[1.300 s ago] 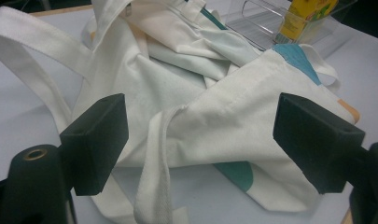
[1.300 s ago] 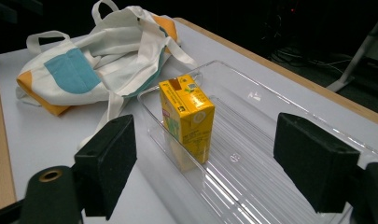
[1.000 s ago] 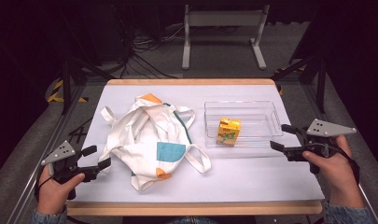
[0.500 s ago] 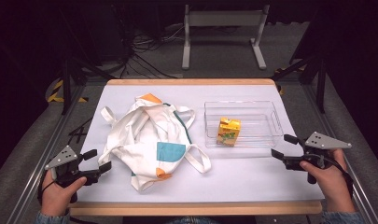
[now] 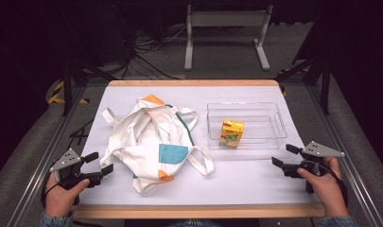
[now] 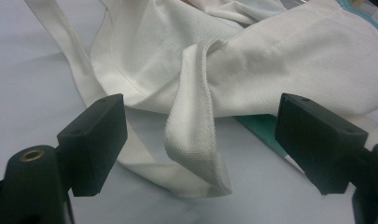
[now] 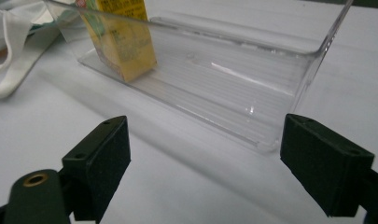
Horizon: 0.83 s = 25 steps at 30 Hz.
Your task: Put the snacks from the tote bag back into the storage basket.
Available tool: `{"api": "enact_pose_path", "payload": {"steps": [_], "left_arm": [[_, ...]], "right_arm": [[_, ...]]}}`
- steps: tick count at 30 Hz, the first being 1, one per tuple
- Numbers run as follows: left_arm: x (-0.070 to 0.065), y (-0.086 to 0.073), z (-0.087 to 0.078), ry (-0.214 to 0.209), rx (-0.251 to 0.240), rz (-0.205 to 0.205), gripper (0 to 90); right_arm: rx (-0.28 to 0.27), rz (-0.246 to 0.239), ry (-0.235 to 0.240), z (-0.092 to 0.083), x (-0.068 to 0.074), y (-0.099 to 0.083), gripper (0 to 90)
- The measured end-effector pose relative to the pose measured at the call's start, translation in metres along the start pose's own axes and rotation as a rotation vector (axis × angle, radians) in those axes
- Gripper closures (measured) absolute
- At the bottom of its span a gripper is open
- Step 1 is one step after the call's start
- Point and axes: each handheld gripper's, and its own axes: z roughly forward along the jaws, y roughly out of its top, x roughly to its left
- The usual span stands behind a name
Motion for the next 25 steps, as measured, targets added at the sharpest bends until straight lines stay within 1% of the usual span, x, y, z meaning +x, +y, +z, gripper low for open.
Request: {"api": "enact_pose_path", "payload": {"steps": [3, 5, 8, 10, 11, 12, 13, 17, 19, 22, 25], "left_arm": [[0.0011, -0.0013, 0.0014, 0.0, 0.002, 0.0, 17.8], [0.0014, -0.002, 0.0023, 0.001, 0.003, -0.003, 17.7], [0.0022, -0.0029, 0.0039, -0.001, 0.012, 0.004, 17.6], [0.0021, -0.0036, 0.0052, 0.0, 0.017, 0.001, 17.5], [0.0021, -0.0036, 0.0052, 0.0, 0.017, 0.001, 17.3], [0.0023, -0.0044, 0.0062, 0.0, 0.02, -0.001, 17.2], [0.0023, -0.0044, 0.0062, 0.0, 0.02, -0.001, 17.2], [0.0028, -0.0054, 0.0073, -0.003, 0.026, -0.003, 17.0], [0.0036, -0.0056, 0.0074, -0.003, 0.027, 0.002, 16.9], [0.004, -0.0062, 0.0076, -0.002, 0.025, -0.004, 16.9], [0.0042, -0.0063, 0.0078, -0.001, 0.024, -0.004, 16.9]], "right_arm": [[0.01, 0.011, -0.015, 0.0012, -0.001, -0.0045, 15.7], [0.011, 0.012, -0.017, 0.0014, -0.0009, -0.0049, 15.7], [0.018, 0.011, -0.025, 0.0023, -0.0007, -0.0048, 13.0], [0.031, 0.007, -0.027, 0.0034, 0.0, -0.0046, 8.3], [0.031, 0.007, -0.027, 0.0034, 0.0, -0.0046, 8.3], [0.048, 0.001, -0.03, 0.0053, 0.0011, -0.0043, 4.0], [0.048, 0.001, -0.03, 0.0053, 0.0011, -0.0043, 4.0], [0.085, -0.024, -0.002, 0.0088, 0.0024, -0.0036, 3.0], [0.093, -0.039, 0.003, 0.0096, 0.0032, -0.0033, 3.5], [0.089, -0.043, 0.006, 0.0094, 0.0034, -0.0033, 4.5], [0.077, -0.034, -0.003, 0.0077, 0.0033, -0.0034, 5.3]]}}
